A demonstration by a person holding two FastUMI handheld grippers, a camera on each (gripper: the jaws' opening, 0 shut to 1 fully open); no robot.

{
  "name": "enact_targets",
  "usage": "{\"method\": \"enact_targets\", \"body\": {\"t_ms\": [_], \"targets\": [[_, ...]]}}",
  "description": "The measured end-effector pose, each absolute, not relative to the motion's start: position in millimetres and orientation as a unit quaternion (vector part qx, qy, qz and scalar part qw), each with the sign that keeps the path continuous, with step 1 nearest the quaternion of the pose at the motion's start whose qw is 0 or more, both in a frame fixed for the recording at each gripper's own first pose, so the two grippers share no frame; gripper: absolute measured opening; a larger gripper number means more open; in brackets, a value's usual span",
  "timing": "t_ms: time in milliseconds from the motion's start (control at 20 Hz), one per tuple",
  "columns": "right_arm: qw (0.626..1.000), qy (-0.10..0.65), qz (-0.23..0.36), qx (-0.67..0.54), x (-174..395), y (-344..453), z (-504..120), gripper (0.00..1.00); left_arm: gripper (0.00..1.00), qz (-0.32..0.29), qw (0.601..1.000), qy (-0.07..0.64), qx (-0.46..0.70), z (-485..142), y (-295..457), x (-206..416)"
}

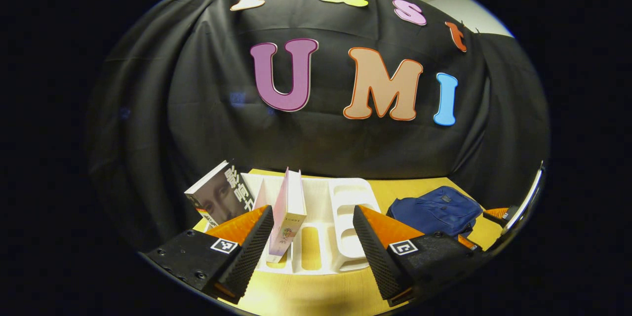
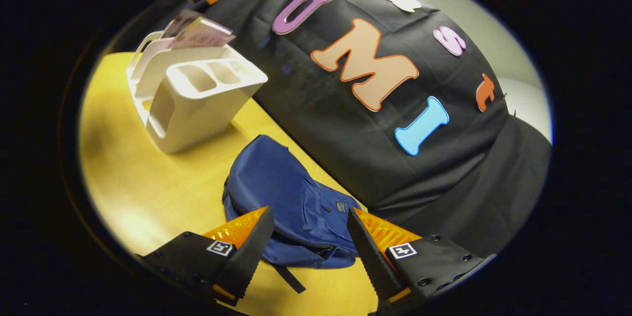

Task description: Open the schoolbag, grab two books from the bookshelf and put them into the schoolbag.

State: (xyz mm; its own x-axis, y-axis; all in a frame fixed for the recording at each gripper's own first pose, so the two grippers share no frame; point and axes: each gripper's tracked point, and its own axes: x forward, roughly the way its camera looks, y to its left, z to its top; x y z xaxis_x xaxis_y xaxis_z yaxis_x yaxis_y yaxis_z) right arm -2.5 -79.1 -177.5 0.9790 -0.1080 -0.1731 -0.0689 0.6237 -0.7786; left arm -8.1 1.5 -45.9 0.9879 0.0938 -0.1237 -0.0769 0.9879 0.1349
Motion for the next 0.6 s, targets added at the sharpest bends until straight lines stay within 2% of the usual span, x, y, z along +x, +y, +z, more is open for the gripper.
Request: {"method": "enact_targets", "body": {"t_ms": [50, 150, 200, 600], "targets": [[0.887, 0.102, -0.008, -0.45, -1, -80, -184, 0.97, 0.92, 0.048, 0.994, 0.066, 0.067, -47, 5, -9], [0.869, 0.101, -0.003, -0.485, 8, -81, -192, 0.98, 0.95, 0.058, 0.993, 0.066, 0.072, -45, 9, -11], [0.859, 0.1, 0.0, -0.502, 8, -83, -199, 0.92, 0.95, 0.063, 0.993, 0.068, 0.073, -45, 10, -10], [0.817, 0.111, 0.017, -0.565, 27, -100, -230, 0.91, 0.95, 0.093, 0.99, 0.077, 0.071, -49, 28, -16]]}}
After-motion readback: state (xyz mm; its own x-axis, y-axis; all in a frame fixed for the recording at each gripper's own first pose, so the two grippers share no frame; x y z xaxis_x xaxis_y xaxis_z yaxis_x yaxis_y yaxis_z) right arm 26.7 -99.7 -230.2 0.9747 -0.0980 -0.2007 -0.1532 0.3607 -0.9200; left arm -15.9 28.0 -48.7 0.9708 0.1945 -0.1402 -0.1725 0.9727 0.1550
